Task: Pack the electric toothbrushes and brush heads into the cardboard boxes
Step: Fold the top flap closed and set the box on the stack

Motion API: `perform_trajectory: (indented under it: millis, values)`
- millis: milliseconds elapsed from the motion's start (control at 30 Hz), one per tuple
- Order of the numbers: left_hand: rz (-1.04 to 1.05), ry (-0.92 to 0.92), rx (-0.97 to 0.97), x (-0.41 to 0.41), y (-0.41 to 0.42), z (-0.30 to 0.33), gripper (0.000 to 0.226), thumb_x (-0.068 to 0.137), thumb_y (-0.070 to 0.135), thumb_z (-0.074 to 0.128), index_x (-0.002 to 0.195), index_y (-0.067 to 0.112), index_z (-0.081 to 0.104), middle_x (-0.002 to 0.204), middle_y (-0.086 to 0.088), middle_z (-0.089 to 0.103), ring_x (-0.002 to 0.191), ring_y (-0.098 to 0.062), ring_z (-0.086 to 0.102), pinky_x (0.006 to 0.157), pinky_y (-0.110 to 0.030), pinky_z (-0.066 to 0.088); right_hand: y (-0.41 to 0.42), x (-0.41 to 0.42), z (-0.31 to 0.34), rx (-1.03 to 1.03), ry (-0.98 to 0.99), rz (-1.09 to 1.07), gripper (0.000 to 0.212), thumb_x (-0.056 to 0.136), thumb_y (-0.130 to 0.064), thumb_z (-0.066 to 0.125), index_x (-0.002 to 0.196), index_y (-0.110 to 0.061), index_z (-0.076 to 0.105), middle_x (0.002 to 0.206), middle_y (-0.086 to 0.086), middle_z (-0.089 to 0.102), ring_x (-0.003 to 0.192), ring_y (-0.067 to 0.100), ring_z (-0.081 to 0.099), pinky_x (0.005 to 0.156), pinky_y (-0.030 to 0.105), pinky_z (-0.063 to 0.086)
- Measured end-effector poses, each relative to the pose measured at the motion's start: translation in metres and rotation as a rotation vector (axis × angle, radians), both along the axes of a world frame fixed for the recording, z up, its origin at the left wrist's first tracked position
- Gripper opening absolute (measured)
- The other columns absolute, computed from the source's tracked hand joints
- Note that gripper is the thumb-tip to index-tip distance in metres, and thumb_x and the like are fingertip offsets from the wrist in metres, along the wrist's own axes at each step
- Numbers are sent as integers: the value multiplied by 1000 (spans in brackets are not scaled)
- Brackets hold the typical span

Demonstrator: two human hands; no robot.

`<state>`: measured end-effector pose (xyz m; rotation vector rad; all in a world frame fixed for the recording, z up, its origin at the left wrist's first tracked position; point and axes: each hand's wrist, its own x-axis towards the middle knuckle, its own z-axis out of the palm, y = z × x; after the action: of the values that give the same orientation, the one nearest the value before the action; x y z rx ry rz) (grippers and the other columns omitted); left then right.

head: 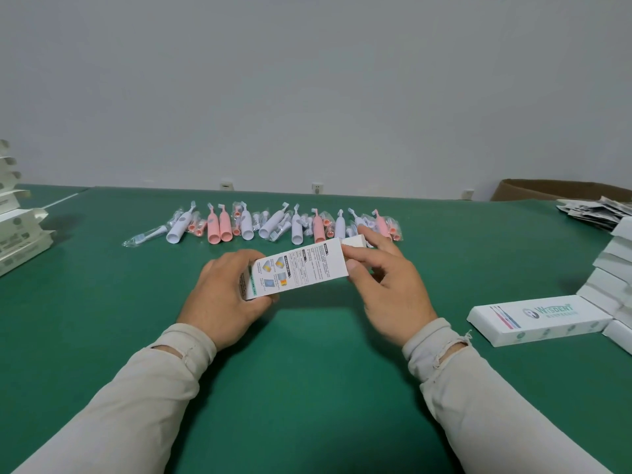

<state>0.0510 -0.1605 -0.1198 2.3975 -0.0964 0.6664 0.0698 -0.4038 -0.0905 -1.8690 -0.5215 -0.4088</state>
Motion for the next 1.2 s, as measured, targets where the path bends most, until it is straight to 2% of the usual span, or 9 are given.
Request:
perform_trajectory:
  millis: [100,233,333,500,667,767,900,1033,1200]
  values:
    - [20,8,11,0,-1,1,49,75,33,80,115,40,53,106,14,54,105,-16,45,86,-32,37,3,0,0,317,93,0,31,92,-11,66,108,-38,62,109,-9,72,95,4,69,93,39,57]
    - [34,9,22,-1,-2,2,49,74,33,80,117,38,55,107,15,54,106,-16,44,87,-32,37,0,1,2,371,106,-75,16,91,-16,71,102,-28,70,95,-3,78,90,11,72,91,47,58]
    - [36,-5,45,-2,-3,3,50,74,32,80,118,37,56,108,16,53,106,-15,45,89,-32,38,-1,0,1,331,117,-86,16,87,-10,75,85,-25,78,85,-4,78,80,12,71,87,45,60]
    - [41,-13,74,-3,-4,4,49,74,33,78,118,37,57,111,15,57,106,-16,45,89,-32,38,1,2,-3,273,115,-98,13,84,-13,77,76,-24,77,78,-9,76,69,3,66,73,25,53]
    - [40,13,54,-4,-5,4,50,74,35,78,119,39,57,112,16,57,108,-16,46,92,-39,44,-1,6,-3,342,158,-131,16,85,-13,75,76,-26,77,79,-1,76,74,15,70,82,47,61]
    - [36,13,59,-4,-5,5,50,74,36,78,119,39,57,113,15,57,109,-16,46,92,-40,44,-2,7,-2,349,173,-138,15,85,-15,74,76,-27,77,80,-1,77,75,17,71,82,51,60]
    - [42,16,64,-5,-5,6,49,74,35,79,119,40,57,114,16,57,109,-16,45,93,-40,44,-2,6,-2,340,175,-151,15,85,-14,74,77,-26,77,78,-1,76,74,17,71,82,50,61]
    - [37,15,68,-7,-7,8,50,75,37,77,120,41,56,115,17,56,111,-16,46,93,-41,45,0,3,-2,279,156,-126,16,87,-17,71,78,-27,79,81,-8,76,71,5,66,76,35,58]
    - [41,10,94,-8,-5,9,65,74,45,78,133,35,52,126,14,54,118,-15,48,99,-41,45,1,6,-4,278,148,-121,22,88,-13,71,79,-31,79,91,-11,76,77,2,65,87,32,54]
